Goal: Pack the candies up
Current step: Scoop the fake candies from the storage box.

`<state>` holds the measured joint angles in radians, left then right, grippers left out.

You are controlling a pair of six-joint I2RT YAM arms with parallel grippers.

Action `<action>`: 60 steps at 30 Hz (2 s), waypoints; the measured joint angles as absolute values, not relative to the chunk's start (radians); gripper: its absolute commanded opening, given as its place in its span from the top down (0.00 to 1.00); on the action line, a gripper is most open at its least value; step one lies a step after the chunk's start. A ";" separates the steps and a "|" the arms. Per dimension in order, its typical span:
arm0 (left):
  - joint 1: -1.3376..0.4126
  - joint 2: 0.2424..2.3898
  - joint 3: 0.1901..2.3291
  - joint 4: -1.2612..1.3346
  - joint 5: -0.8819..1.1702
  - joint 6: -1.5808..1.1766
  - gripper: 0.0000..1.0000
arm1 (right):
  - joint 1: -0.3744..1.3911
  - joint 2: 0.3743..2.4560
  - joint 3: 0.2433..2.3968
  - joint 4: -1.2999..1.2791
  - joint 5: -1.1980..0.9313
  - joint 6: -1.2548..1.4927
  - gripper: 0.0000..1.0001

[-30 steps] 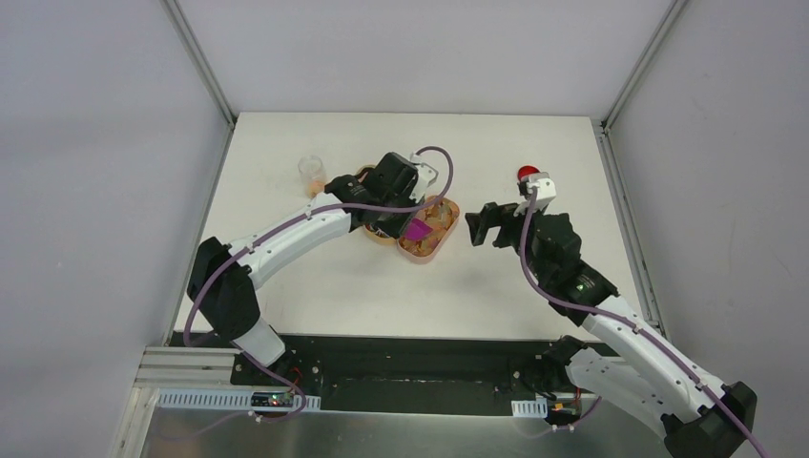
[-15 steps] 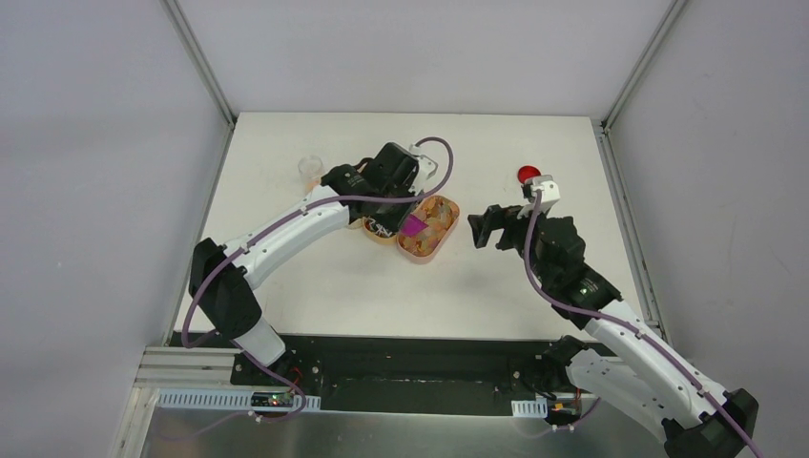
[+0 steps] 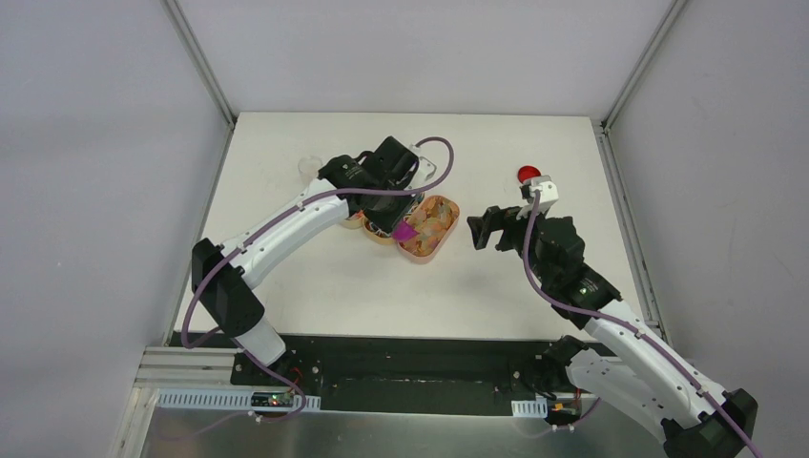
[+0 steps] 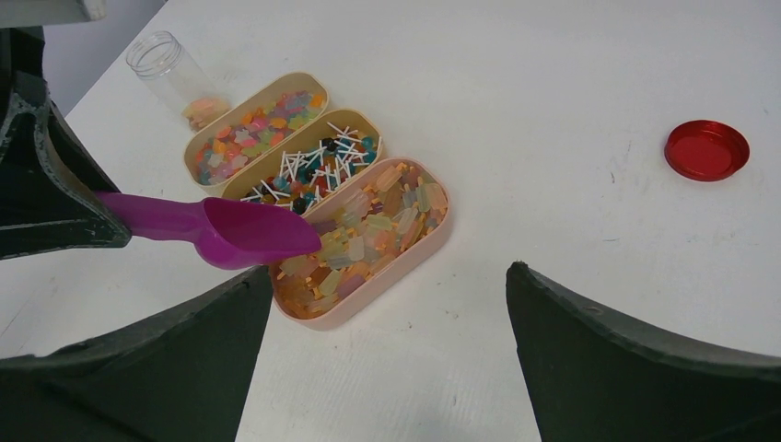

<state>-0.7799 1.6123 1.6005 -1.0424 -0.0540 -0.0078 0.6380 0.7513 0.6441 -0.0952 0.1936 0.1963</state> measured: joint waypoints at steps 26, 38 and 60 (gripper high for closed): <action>-0.793 1.781 1.700 -1.048 -0.048 0.038 1.00 | 0.627 0.766 0.639 -0.095 0.174 0.193 0.00; -0.793 1.772 1.579 -0.969 -0.053 0.035 1.00 | 0.621 0.757 0.639 -0.095 0.171 0.193 0.00; -0.799 1.699 1.440 -0.845 -0.084 0.033 1.00 | 0.596 0.833 0.612 -0.041 0.160 0.200 0.10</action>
<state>-0.7990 1.6989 1.4399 -0.8452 -0.0837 0.0330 0.5964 0.8333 0.6125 -0.0414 0.1596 0.2001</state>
